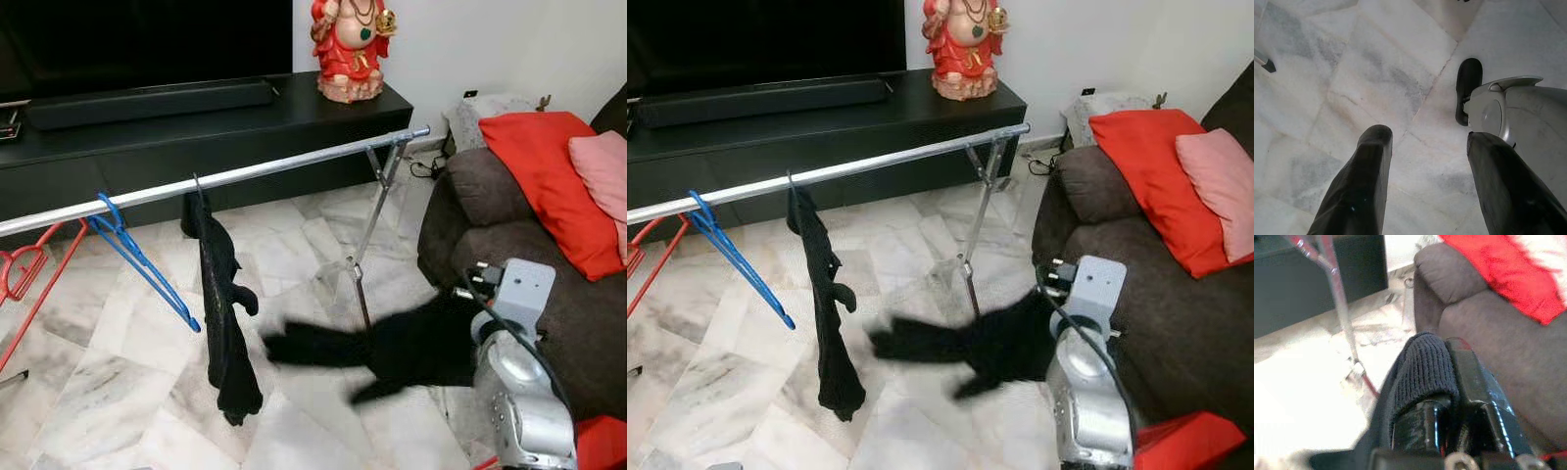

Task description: Hang hanger

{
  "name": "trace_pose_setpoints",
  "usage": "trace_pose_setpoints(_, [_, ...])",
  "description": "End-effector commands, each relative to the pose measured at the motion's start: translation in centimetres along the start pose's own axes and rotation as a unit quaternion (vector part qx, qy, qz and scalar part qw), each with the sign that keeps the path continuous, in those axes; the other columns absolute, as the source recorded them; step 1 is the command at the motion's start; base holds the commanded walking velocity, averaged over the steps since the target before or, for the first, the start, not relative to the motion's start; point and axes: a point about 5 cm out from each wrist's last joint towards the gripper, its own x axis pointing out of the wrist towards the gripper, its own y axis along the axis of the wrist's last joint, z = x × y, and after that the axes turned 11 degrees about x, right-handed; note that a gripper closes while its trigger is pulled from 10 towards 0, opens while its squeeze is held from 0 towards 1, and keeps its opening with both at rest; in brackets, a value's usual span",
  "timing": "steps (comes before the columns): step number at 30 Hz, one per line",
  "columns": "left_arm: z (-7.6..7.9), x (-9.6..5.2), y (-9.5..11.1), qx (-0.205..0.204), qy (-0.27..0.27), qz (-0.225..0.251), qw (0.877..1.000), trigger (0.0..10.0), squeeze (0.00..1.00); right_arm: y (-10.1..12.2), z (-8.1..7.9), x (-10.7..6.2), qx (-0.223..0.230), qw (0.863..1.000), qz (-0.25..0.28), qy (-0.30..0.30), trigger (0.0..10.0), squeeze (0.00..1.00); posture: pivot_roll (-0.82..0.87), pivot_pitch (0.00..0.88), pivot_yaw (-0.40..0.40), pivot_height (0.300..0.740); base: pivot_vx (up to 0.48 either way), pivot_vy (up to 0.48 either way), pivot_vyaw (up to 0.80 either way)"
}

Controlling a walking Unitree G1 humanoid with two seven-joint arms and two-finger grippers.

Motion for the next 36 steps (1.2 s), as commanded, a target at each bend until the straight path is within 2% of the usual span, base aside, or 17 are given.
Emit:
trace_pose_setpoints(1, [-0.1, -0.2, -1.0, 0.015, 0.002, -0.013, 1.000, 10.0, 0.00, -0.1, -0.2, -0.4, 0.038, 0.999, -0.004, 0.000, 10.0, 0.00, -0.03, 0.122, -0.032, 0.740, 0.000, 0.000, 0.00])
trace_pose_setpoints(4, [-0.1, -0.2, -1.1, 0.017, 0.006, -0.014, 1.000, 10.0, 0.00, -0.6, -0.9, -0.4, 0.061, 0.998, -0.015, 0.021, 10.0, 0.00, -0.03, 0.118, -0.032, 0.740, 0.000, 0.000, 0.00])
trace_pose_setpoints(7, [0.1, -0.2, -1.5, 0.003, 0.011, -0.019, 1.000, 10.0, 0.00, -0.8, -1.6, -0.5, 0.044, 0.998, -0.004, 0.054, 10.0, 0.00, -0.03, 0.112, -0.033, 0.740, 0.000, 0.000, 0.20])
trace_pose_setpoints(9, [0.2, -0.3, -1.7, 0.009, 0.009, -0.021, 1.000, 10.0, 0.00, -2.0, -0.9, -0.3, 0.030, 0.999, -0.025, 0.035, 10.0, 0.00, -0.02, 0.114, -0.031, 0.740, 0.000, 0.000, 0.80])
trace_pose_setpoints(15, [0.4, -0.3, -1.7, 0.006, 0.009, -0.020, 1.000, 10.0, 0.00, -4.8, 1.2, 0.4, 0.034, 0.997, -0.066, 0.006, 10.0, 0.00, -0.01, 0.131, -0.036, 0.740, 0.000, 0.000, 0.80])
trace_pose_setpoints(19, [0.1, -0.3, -1.5, 0.003, 0.012, -0.015, 1.000, 10.0, 0.00, -7.6, 3.1, 0.6, 0.040, 0.992, -0.117, -0.023, 10.0, 0.00, 0.00, 0.148, -0.039, 0.740, 0.000, 0.000, 0.80])
trace_pose_setpoints(24, [-0.2, -0.2, -1.2, 0.002, 0.018, -0.006, 1.000, 10.0, 0.00, -8.7, 4.0, 0.5, 0.047, 0.990, -0.129, -0.036, 10.0, 0.00, 0.00, 0.155, -0.035, 0.740, 0.000, 0.000, 0.75])
trace_pose_setpoints(29, [-0.2, 0.0, 0.4, 0.022, 0.018, 0.021, 0.999, 10.0, 0.00, -10.5, 4.6, 0.5, 0.051, 0.986, -0.154, -0.031, 10.0, 0.00, 0.00, 0.162, -0.031, 0.740, 0.000, 0.000, 0.00])
trace_pose_setpoints(31, [0.7, 0.2, 2.9, 0.046, 0.014, 0.066, 0.997, 10.0, 0.00, -11.9, 5.2, 0.3, 0.057, 0.982, -0.176, -0.033, 10.0, 0.00, 0.02, 0.165, -0.028, 0.740, 0.000, 0.000, 0.00])
trace_pose_setpoints(32, [0.7, 0.3, 3.5, 0.049, 0.015, 0.077, 0.996, 10.0, 0.00, -12.1, 5.2, 0.3, 0.060, 0.981, -0.180, -0.032, 10.0, 0.00, 0.02, 0.166, -0.028, 0.740, 0.000, 0.000, 0.00])
trace_pose_setpoints(34, [0.4, 0.2, 5.1, 0.056, 0.021, 0.118, 0.991, 10.0, 0.00, -12.4, 5.3, 0.3, 0.059, 0.980, -0.186, -0.033, 10.0, 0.00, 0.04, 0.167, -0.031, 0.740, 0.000, 0.000, 0.00])
trace_pose_setpoints(35, [-0.2, -0.1, 6.9, 0.058, 0.023, 0.168, 0.984, 10.0, 0.00, -12.2, 5.2, 0.4, 0.061, 0.981, -0.180, -0.028, 10.0, 0.00, 0.04, 0.169, -0.033, 0.740, 0.000, 0.000, 0.00])
trace_pose_setpoints(36, [-0.4, -0.2, 7.6, 0.059, 0.022, 0.189, 0.980, 10.0, 0.00, -12.1, 5.1, 0.5, 0.063, 0.982, -0.174, -0.025, 10.0, 0.00, 0.03, 0.168, -0.033, 0.740, 0.000, 0.000, 0.00])
